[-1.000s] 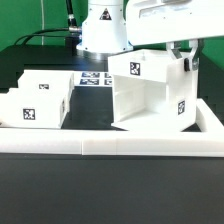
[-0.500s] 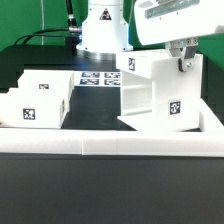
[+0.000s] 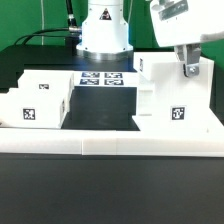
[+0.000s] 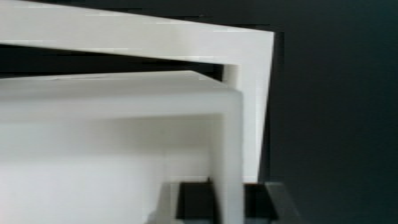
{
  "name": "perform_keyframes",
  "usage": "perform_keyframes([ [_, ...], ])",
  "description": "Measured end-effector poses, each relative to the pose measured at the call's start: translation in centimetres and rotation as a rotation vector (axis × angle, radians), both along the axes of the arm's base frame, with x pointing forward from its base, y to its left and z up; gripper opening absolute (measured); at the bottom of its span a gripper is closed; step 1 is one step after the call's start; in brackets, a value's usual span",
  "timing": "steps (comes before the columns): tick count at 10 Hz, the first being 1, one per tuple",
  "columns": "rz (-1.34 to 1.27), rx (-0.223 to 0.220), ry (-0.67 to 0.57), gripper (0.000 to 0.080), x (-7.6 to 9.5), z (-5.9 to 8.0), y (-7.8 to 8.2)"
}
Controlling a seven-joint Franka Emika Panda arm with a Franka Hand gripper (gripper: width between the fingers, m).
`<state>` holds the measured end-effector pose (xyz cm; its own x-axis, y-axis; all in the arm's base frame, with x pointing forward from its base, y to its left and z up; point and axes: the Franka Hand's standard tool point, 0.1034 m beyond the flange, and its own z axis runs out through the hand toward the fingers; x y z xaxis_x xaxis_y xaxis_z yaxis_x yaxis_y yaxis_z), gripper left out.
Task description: Assemble drawer
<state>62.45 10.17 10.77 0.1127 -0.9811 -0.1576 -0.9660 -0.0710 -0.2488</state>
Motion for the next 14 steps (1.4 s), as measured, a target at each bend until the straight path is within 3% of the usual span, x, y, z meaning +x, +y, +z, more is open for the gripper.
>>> perform_keyframes([
  [4,-0.014,0.019,0.036,0.0045,1.5,-0.5,0.4],
  [9,0.002,0.027,0.075,0.0050,1.9,-0.8,0.5],
  [10,0.003,0.027,0.071,0.0276,1.9,-0.7,0.5],
  [11,0.004,0.026,0.067,0.0276,2.0,-0.6,0.5],
  [12,0.005,0.025,0.060,0.0458,2.2,-0.5,0.5],
  [13,0.006,0.025,0.056,0.0580,2.2,-0.4,0.5],
  [14,0.007,0.025,0.055,0.0580,2.3,-0.3,0.5],
])
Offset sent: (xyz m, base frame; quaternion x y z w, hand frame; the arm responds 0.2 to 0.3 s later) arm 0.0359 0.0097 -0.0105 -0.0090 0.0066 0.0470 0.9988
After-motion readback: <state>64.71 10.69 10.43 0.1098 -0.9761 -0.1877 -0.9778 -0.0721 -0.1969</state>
